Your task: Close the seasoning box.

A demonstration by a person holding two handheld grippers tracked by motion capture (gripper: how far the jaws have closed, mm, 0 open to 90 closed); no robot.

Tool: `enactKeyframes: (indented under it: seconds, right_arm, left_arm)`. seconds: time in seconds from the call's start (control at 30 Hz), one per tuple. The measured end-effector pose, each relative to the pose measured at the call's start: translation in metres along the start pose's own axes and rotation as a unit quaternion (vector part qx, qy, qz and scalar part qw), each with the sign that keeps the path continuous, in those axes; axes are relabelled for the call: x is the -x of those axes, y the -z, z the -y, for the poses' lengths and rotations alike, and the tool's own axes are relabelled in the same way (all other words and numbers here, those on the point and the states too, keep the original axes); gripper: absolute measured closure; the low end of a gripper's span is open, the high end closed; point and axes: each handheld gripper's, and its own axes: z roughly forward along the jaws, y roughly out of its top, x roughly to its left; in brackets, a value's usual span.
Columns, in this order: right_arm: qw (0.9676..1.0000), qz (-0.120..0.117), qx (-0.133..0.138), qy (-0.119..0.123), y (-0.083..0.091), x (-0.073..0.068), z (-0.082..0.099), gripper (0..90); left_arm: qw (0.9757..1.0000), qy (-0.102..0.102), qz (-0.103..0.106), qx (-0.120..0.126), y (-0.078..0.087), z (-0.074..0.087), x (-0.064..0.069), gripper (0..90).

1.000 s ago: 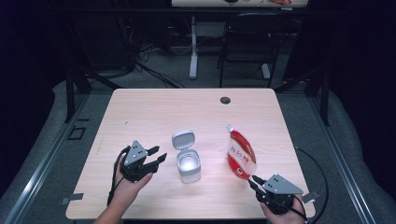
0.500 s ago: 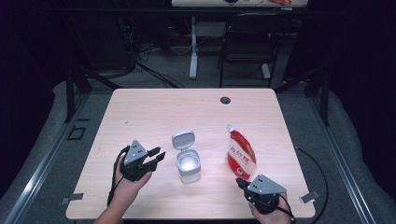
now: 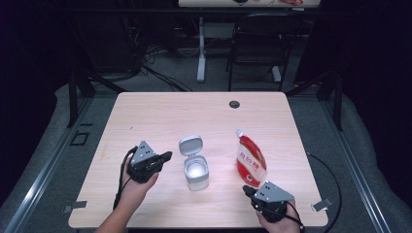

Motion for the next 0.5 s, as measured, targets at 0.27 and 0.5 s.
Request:
enactKeyframes:
  seconds: [0.27,0.5]
  right_arm:
    - [1.0,-0.007,-0.004,-0.001,0.0,0.001,0.002,86.5]
    - [0.9999,-0.013,-0.011,0.001,-0.002,0.0,0.003,84.3]
  left_arm:
    - [1.0,0.003,0.001,-0.006,-0.007,-0.005,-0.004,90.0]
    - [0.9999,0.01,-0.001,0.005,-0.011,-0.024,-0.011,90.0]
